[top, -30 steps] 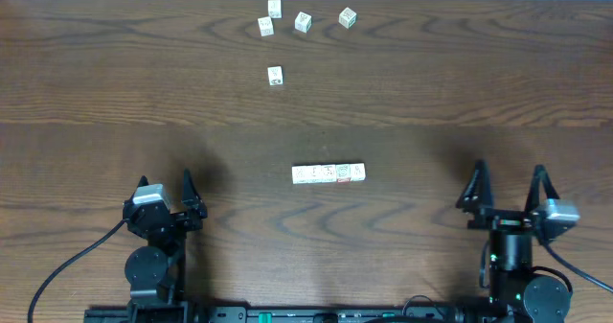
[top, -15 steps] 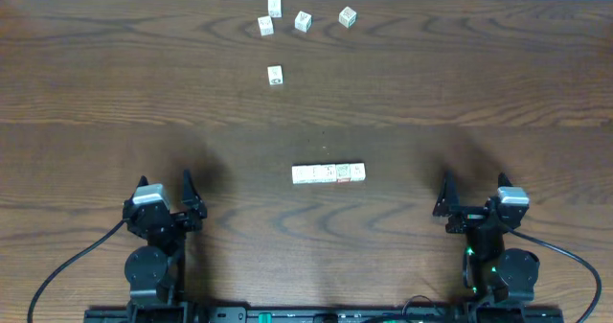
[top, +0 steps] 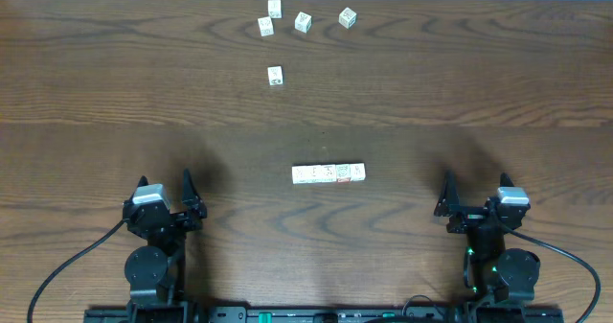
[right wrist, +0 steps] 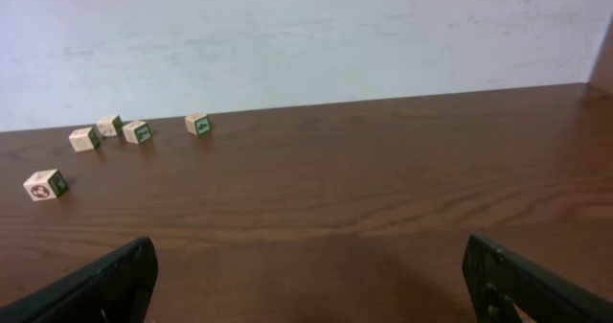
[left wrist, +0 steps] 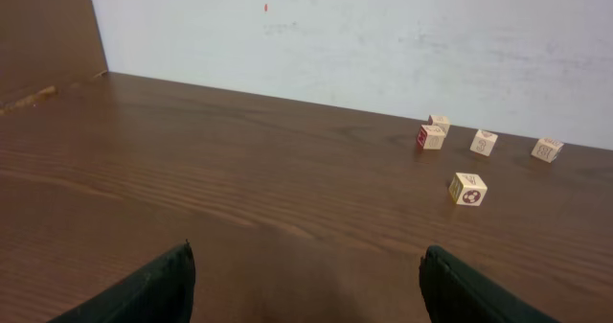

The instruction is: Lift 5 blocks

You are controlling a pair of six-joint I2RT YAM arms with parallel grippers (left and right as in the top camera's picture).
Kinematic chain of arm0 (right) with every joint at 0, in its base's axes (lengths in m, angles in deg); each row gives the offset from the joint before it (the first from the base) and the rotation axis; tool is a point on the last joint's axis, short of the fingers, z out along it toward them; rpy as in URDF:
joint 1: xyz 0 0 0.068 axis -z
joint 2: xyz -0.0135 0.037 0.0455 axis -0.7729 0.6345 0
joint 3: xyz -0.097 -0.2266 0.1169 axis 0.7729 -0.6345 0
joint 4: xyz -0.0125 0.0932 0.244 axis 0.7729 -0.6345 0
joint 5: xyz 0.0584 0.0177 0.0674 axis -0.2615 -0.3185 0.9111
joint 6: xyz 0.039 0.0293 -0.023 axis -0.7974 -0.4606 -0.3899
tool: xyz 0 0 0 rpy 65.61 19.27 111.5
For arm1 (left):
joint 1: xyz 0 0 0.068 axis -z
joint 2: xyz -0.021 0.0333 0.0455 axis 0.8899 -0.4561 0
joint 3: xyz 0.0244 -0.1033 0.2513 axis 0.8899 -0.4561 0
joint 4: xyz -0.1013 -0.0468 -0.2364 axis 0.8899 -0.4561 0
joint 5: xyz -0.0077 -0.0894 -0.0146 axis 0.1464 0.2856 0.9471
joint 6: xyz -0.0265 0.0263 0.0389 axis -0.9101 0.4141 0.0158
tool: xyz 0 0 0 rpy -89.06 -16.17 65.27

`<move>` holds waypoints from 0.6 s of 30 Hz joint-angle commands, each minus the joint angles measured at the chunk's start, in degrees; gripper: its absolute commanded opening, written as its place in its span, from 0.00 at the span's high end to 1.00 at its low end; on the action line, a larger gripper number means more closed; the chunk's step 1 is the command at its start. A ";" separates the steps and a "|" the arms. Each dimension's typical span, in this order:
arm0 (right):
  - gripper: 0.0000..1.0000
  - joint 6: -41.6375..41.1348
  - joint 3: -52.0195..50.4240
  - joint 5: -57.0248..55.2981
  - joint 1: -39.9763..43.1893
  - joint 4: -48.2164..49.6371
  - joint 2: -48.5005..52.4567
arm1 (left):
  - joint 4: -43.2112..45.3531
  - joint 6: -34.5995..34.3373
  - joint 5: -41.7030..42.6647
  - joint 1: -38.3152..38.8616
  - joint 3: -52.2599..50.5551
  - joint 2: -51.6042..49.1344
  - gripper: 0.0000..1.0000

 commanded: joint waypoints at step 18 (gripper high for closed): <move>0.01 5.33 -0.11 0.02 0.52 -0.22 -0.33 | -2.25 -0.09 -0.55 0.13 -1.05 0.33 0.25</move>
